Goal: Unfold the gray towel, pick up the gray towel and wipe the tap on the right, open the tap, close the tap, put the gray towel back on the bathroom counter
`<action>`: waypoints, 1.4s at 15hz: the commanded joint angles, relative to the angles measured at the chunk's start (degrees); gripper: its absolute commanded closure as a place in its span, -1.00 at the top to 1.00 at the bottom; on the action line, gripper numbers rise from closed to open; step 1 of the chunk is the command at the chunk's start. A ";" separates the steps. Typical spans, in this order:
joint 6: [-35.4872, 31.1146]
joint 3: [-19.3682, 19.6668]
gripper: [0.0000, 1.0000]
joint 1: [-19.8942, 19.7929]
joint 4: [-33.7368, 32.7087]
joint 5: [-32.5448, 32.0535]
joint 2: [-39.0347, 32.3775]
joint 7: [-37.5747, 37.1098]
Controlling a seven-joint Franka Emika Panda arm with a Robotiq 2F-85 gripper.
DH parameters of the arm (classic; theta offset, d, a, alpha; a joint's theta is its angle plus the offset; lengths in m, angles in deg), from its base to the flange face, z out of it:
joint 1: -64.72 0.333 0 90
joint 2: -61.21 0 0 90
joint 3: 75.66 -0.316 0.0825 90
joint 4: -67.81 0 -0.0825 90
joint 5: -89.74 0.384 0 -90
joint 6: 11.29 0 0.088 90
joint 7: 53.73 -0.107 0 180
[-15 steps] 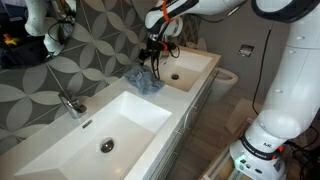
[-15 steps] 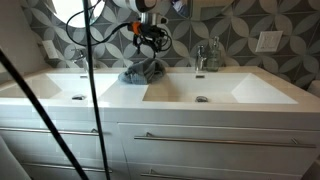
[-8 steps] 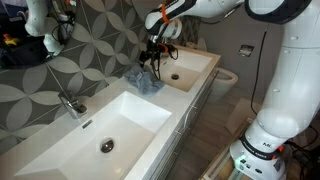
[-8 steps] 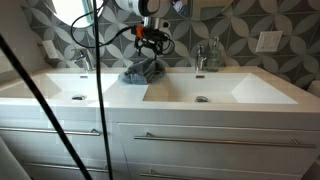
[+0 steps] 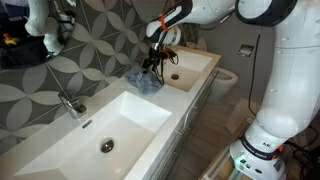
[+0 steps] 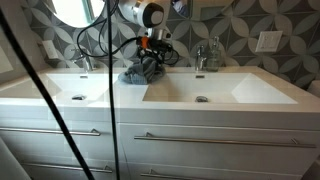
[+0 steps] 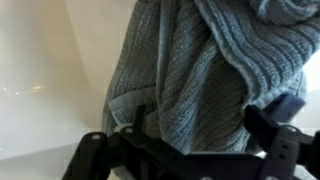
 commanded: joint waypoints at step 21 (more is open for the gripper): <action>-2.98 -3.03 -0.14 0.96 0.00 -2.00 -3.43 4.56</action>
